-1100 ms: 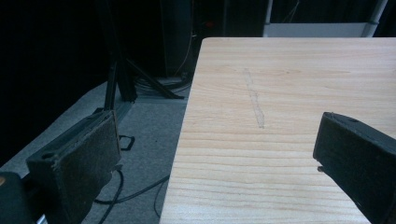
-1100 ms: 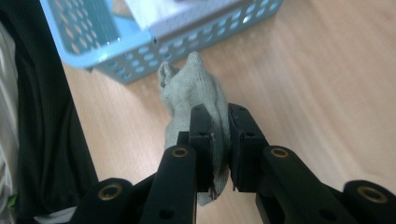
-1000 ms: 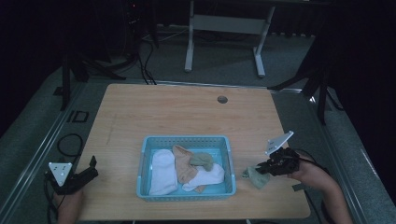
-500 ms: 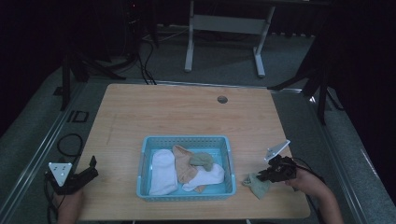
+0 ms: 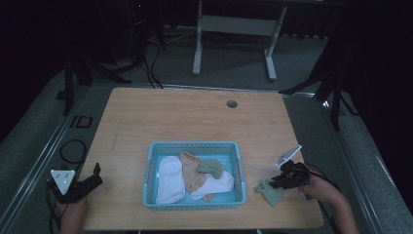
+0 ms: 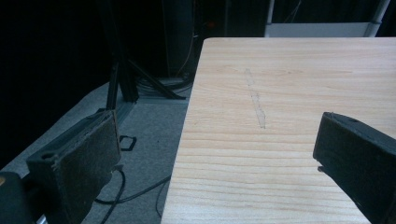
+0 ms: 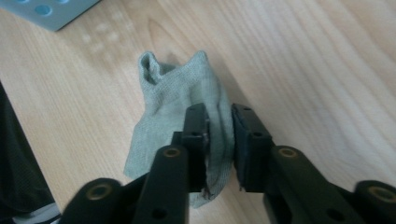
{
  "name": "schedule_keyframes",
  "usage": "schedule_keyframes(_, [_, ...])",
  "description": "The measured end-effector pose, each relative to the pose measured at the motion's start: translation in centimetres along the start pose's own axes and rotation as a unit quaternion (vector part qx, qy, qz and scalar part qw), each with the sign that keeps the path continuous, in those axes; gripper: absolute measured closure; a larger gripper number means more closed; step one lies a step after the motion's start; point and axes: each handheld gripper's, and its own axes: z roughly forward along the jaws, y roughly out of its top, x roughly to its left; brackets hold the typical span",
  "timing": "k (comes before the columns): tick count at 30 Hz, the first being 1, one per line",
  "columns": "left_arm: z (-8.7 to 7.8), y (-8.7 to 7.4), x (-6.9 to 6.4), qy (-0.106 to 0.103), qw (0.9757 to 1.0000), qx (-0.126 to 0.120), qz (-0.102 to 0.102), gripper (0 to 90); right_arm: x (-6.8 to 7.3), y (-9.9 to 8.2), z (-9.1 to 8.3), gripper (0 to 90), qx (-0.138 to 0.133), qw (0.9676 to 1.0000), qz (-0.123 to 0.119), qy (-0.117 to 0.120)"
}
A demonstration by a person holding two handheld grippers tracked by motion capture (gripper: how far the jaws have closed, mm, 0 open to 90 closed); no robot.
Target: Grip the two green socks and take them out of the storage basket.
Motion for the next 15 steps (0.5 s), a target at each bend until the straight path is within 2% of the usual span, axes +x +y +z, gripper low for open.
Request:
schedule_keyframes(3, [0.0, 0.0, 0.0, 0.000, 1.0000, 0.000, 0.000, 0.3, -0.4, 0.3, -1.0, 69.9, -0.011, 0.9996, 0.007, -0.024])
schedule_keyframes(5, [0.0, 0.0, 0.0, 0.000, 1.0000, 0.000, 0.001, 0.4, -0.5, 0.6, -1.9, 69.8, -0.019, 0.9992, 0.012, -0.032])
schedule_keyframes(7, [0.0, 0.0, 0.0, 0.001, 1.0000, 0.001, 0.000, 0.3, -0.2, 1.1, -2.4, 64.2, -0.023, 0.9992, 0.009, -0.031])
schedule_keyframes(15, [0.0, 0.0, 0.0, 0.000, 1.0000, 0.000, 0.000, 0.4, 1.3, 4.1, -3.9, 63.7, -0.032, 0.9983, -0.019, -0.045])
